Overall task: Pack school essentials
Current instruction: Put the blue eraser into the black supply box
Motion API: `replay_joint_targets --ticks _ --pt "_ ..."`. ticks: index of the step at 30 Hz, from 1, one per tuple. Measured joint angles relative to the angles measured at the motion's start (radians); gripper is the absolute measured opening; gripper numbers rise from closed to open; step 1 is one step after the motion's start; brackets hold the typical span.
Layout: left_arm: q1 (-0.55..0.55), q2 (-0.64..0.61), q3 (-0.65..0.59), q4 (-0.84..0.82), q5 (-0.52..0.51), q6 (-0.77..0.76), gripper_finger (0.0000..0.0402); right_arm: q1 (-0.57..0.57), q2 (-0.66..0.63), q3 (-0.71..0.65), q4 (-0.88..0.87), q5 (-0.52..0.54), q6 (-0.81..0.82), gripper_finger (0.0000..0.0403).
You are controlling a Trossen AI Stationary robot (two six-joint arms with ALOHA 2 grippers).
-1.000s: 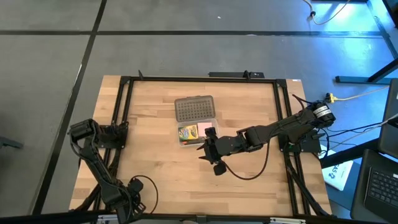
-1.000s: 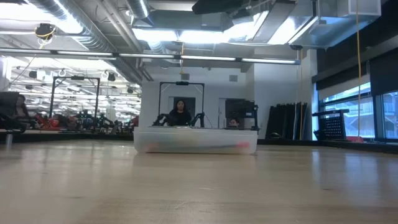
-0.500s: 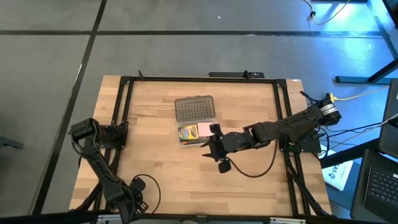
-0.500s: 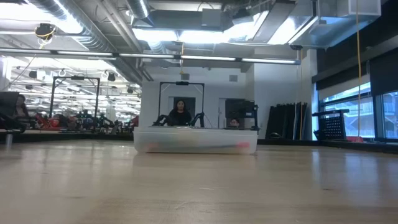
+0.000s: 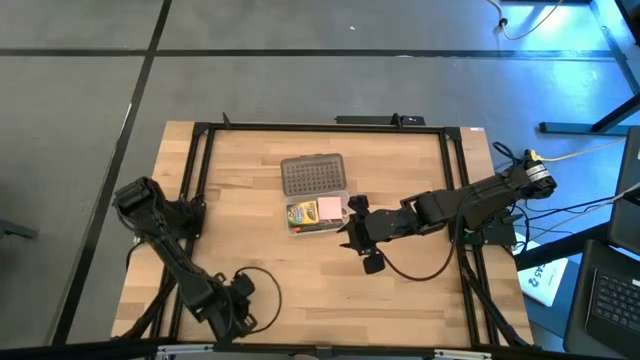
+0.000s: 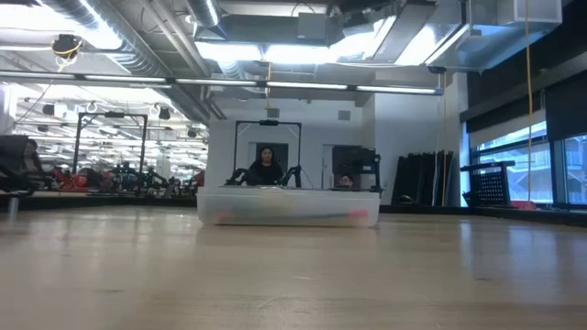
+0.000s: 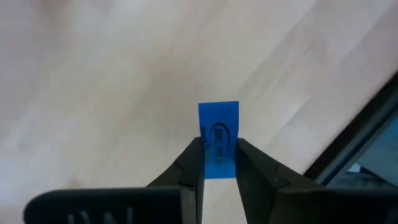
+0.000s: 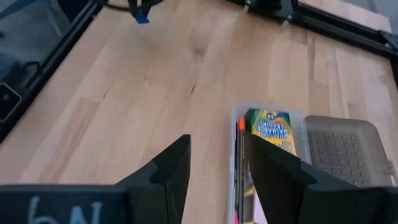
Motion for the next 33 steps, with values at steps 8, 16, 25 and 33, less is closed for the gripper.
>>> replay_joint_targets --ticks 8,16,25,33 --pt "0.166 -0.088 0.001 -0.007 -0.066 0.356 0.0061 0.000 0.000 0.000 -0.013 0.001 -0.001 0.0159" --pt "0.397 -0.093 0.001 -0.004 -0.125 0.844 0.0060 0.000 0.000 0.000 -0.019 0.027 -0.004 0.0159" --pt "0.639 -0.103 0.001 0.108 -0.114 1.276 0.0060 0.000 0.000 0.000 -0.026 0.027 -0.004 0.0159" --pt "0.748 -0.103 0.001 0.155 -0.092 1.444 0.0060 -0.001 0.000 0.000 -0.038 0.030 -0.004 0.0159"
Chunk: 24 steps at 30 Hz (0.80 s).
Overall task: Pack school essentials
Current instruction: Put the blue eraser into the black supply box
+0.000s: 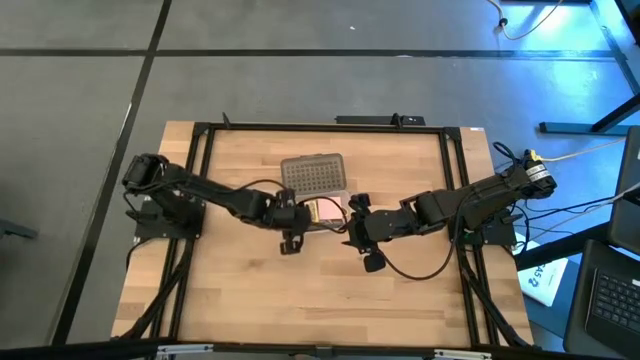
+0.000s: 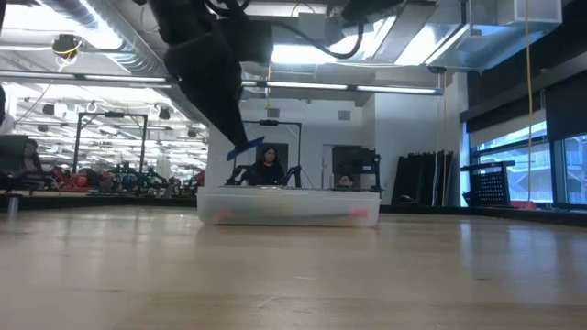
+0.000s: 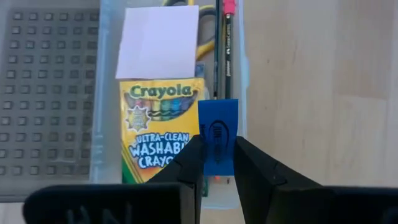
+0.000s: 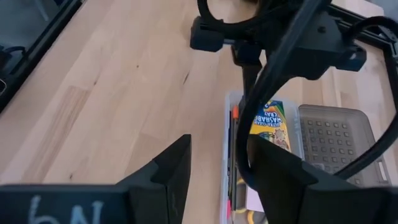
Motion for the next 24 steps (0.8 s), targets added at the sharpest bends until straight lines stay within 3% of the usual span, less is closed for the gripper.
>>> replay_joint_targets --ticks 6,24 --pt "0.004 0.013 0.000 0.002 0.036 0.000 0.0061 0.000 0.000 0.000 -0.009 -0.001 0.000 0.0159" --pt "0.003 0.084 0.000 0.011 0.020 -0.032 0.0062 -0.002 0.000 0.000 -0.012 0.012 -0.006 0.0159"
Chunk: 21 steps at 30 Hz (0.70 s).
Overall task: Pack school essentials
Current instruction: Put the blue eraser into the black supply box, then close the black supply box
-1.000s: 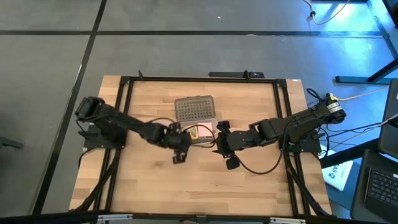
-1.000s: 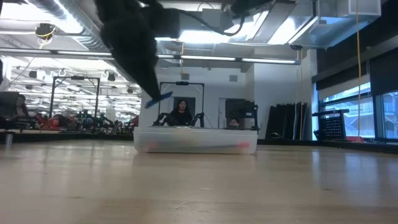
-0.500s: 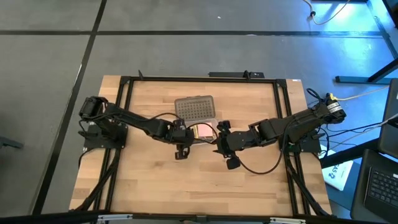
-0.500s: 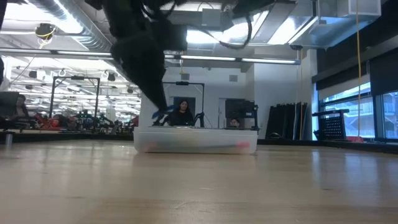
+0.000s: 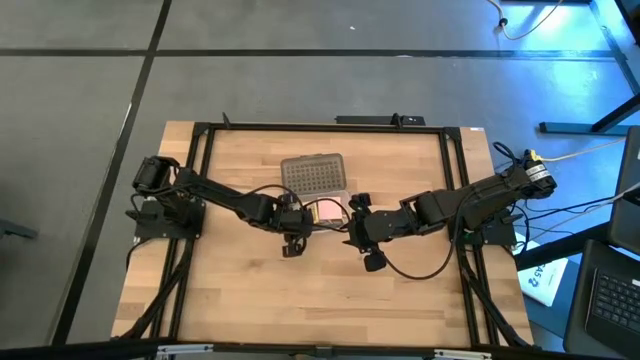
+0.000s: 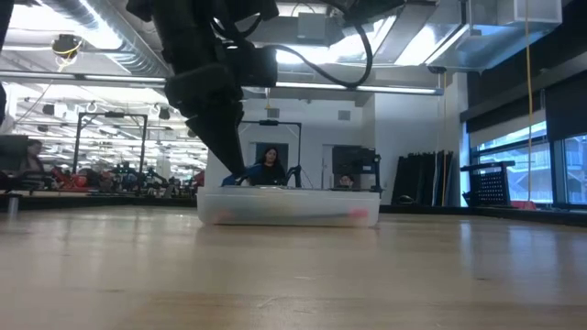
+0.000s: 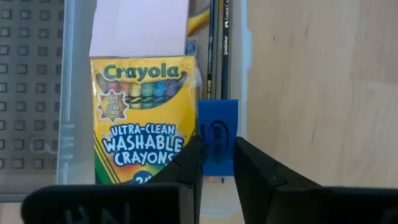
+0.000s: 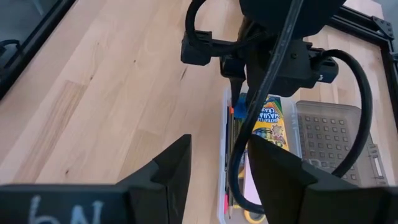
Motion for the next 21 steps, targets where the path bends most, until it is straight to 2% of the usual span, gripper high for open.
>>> replay_joint_targets --ticks 6,15,21 --pt "0.000 0.000 0.000 0.000 0.018 0.002 0.0068 0.000 0.000 0.000 0.001 0.000 0.000 0.0159" --pt "0.000 0.000 0.000 -0.001 0.015 0.005 0.0118 0.000 0.000 0.000 0.001 0.001 0.000 0.0159" --pt "0.001 0.000 0.000 -0.005 0.016 0.006 0.0127 -0.020 0.000 0.000 -0.036 0.026 -0.011 0.0159"
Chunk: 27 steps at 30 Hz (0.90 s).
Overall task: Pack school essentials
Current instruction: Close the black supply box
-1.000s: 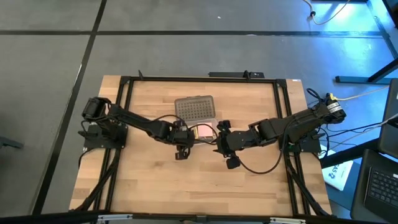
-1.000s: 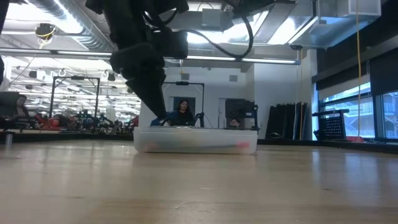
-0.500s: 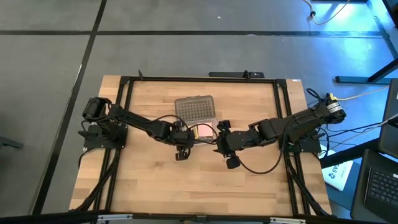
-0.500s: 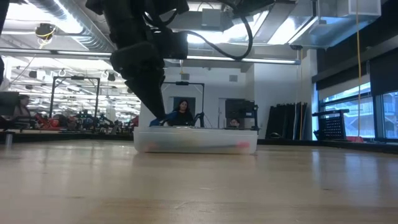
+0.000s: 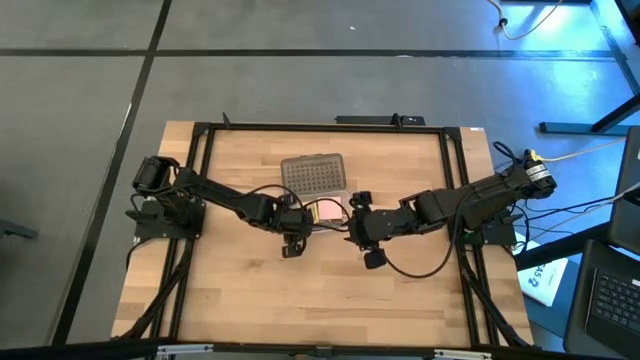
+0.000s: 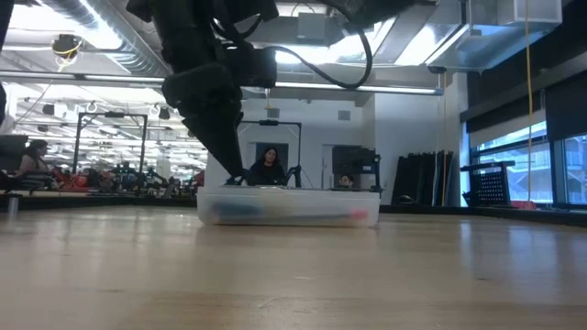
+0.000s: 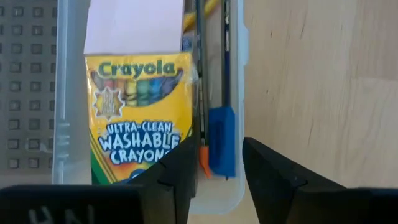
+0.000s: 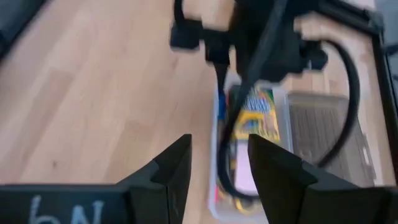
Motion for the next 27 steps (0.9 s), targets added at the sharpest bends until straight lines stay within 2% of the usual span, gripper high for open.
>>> replay_joint_targets --ticks 5,11,16,20,24,27 --pt "0.001 -0.023 -0.002 -0.050 -0.017 -0.009 0.0127 -0.101 0.000 0.000 -0.077 -0.006 0.042 0.0159" --pt "0.009 -0.110 -0.001 -0.124 -0.071 -0.031 0.0127 -0.232 0.000 -0.005 -0.134 -0.060 0.066 0.0159" --pt "0.043 -0.146 -0.001 -0.151 -0.105 0.043 0.0127 -0.326 0.000 -0.005 -0.162 -0.061 0.064 0.0159" --pt "0.083 -0.145 -0.037 -0.126 -0.105 0.096 0.0128 -0.415 0.000 -0.019 -0.152 -0.074 0.036 0.0159" --pt "0.100 -0.143 -0.112 -0.037 -0.066 0.106 0.0128 -0.514 0.001 -0.067 -0.100 -0.166 0.012 0.0159" --pt "0.096 -0.143 -0.155 0.019 -0.062 0.106 0.0128 -0.575 0.001 -0.105 -0.045 -0.189 -0.030 0.0159"
